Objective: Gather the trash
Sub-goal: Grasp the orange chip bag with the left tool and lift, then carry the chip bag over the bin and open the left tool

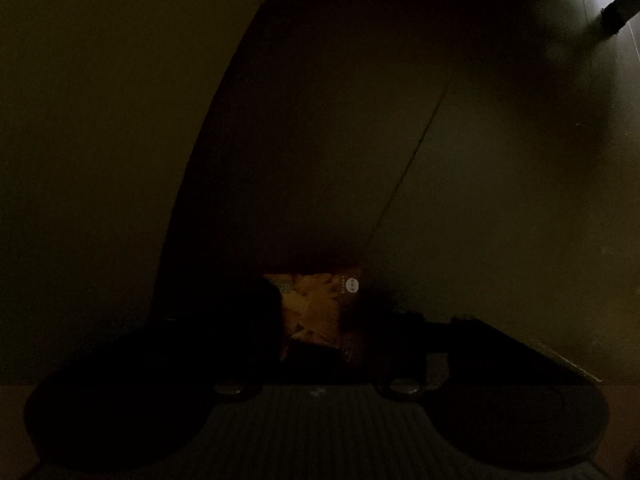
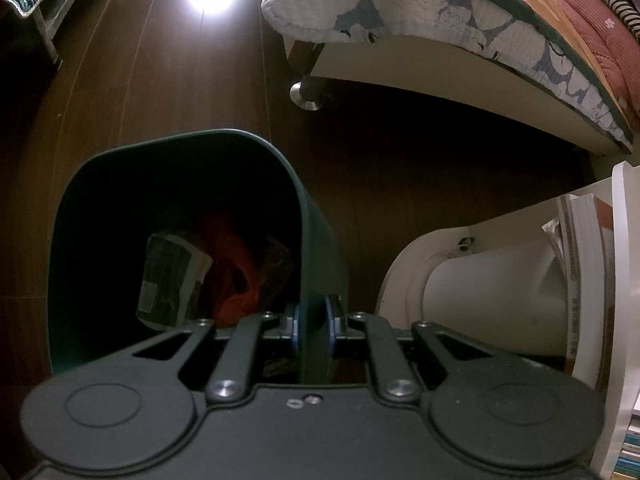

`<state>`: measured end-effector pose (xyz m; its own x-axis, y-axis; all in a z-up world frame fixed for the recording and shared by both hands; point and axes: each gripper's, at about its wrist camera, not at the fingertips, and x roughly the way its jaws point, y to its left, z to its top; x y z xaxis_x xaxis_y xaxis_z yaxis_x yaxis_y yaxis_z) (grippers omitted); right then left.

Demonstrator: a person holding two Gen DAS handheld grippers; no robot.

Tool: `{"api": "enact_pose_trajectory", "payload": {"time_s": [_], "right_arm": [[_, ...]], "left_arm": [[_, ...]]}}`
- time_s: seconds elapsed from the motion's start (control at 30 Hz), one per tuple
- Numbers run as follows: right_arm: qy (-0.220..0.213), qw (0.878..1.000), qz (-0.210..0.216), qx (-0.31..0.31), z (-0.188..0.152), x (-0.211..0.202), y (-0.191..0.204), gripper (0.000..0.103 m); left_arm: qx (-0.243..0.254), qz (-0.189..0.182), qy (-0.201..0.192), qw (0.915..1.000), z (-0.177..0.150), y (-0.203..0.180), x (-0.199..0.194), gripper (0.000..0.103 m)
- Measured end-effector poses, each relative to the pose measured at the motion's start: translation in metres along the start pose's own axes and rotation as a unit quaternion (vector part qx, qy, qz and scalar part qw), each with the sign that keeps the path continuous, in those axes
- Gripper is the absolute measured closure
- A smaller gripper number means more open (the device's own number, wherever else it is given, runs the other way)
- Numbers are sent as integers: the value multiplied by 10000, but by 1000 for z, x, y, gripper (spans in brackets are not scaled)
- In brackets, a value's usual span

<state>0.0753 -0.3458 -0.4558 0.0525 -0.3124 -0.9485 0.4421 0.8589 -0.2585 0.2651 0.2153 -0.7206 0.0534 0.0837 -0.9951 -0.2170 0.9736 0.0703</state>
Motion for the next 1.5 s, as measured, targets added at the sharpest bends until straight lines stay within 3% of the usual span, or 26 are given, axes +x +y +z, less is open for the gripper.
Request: {"api": "enact_pose_trajectory", "payload": {"time_s": [0.17, 0.3, 0.4, 0.47, 0.63, 0.83, 0.97, 1.07, 1.17, 1.27, 1.5], "right_arm": [[2, 10000, 4, 17, 0, 0, -1, 92], [-12, 10000, -24, 55, -1, 0, -1, 92], [-22, 10000, -35, 71, -1, 0, 0, 92], [-27, 10000, -38, 78, -1, 0, 0, 92], [-32, 10000, -35, 59, -3, -1, 1, 92], [-56, 10000, -72, 29, -1, -2, 3, 93], [-57, 9999, -102, -77, -3, -4, 9, 93], [-50, 9998, -135, -158, -3, -4, 11, 93], [-83, 9996, -150, -223, -3, -5, 13, 93], [-94, 9996, -121, -242, -2, -5, 14, 93], [-133, 9995, -69, -292, -4, -7, 11, 93]], "left_arm": [[239, -164, 44, 9996, -4, -15, -19, 64], [653, -709, -94, 9953, -4, -47, -57, 64], [1260, -1131, -323, 9850, -5, -87, -99, 64], [1800, -1422, -540, 9718, -14, -118, -132, 64], [2968, -2164, -908, 9257, -49, -183, -208, 64], [4253, -3146, -973, 8430, -108, -256, -278, 64], [4934, -3392, -938, 7954, -152, -299, -306, 64], [5256, -3485, -864, 7712, -176, -326, -303, 64], [5559, -3378, -838, 7549, -197, -363, -297, 64], [5714, -3243, -664, 7510, -213, -378, -288, 64], [5962, -2763, -280, 7533, -234, -417, -243, 64]]}}
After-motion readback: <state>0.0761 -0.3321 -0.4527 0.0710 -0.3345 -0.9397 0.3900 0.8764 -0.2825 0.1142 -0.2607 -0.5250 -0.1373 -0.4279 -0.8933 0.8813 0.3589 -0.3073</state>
